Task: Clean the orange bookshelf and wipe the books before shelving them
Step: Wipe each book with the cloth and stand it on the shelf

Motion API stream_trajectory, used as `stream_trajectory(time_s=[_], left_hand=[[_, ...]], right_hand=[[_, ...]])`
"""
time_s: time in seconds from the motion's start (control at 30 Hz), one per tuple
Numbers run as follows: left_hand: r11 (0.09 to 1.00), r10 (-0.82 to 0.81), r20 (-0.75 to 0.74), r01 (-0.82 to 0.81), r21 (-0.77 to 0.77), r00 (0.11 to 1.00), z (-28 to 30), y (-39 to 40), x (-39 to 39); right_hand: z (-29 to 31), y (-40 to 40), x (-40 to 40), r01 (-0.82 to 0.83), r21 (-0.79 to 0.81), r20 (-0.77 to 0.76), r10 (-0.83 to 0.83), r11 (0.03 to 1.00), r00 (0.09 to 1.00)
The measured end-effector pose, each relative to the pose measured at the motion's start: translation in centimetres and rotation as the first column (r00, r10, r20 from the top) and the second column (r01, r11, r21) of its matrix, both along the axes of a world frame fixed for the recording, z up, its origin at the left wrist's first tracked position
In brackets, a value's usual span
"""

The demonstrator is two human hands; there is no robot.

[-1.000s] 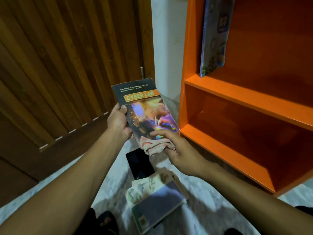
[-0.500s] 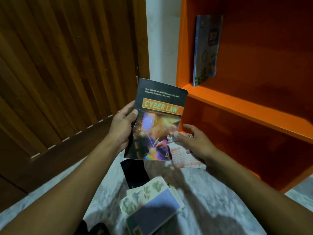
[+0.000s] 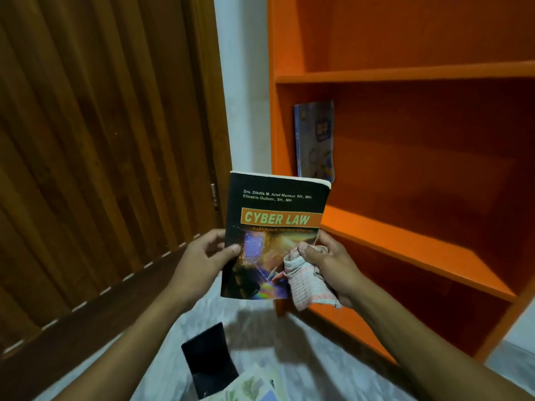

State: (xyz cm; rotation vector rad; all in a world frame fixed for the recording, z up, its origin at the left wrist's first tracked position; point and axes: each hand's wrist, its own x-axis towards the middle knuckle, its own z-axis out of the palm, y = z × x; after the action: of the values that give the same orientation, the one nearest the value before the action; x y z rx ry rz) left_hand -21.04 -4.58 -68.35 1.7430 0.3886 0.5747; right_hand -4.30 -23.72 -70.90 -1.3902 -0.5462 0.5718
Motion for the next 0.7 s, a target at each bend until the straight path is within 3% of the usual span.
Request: stream_trajectory(time_s=[0.23,0.43,0.7], left_hand=[[0.941,0.033,-0.001,-0.031,0.338,0.999,3.9,0.1,5.7],[0.914,0.083,0.070,-0.104,0.392,0.994,6.4,-1.5,14.2],[0.916,0.151,0.117,-0.184,0.357,0.982,6.3,-4.1,26.1]], right_hand=[[5.6,-0.1,4.7,0.165,0.057,0.163,-0.173,0.985,0.971],[8.3,-1.3,9.4,0.504,0.009,0.344,-0.476,0.864,0.810],[7.4,-3.4,13.7,0.605,0.030,0.340,-0.577,0.796,0.743]])
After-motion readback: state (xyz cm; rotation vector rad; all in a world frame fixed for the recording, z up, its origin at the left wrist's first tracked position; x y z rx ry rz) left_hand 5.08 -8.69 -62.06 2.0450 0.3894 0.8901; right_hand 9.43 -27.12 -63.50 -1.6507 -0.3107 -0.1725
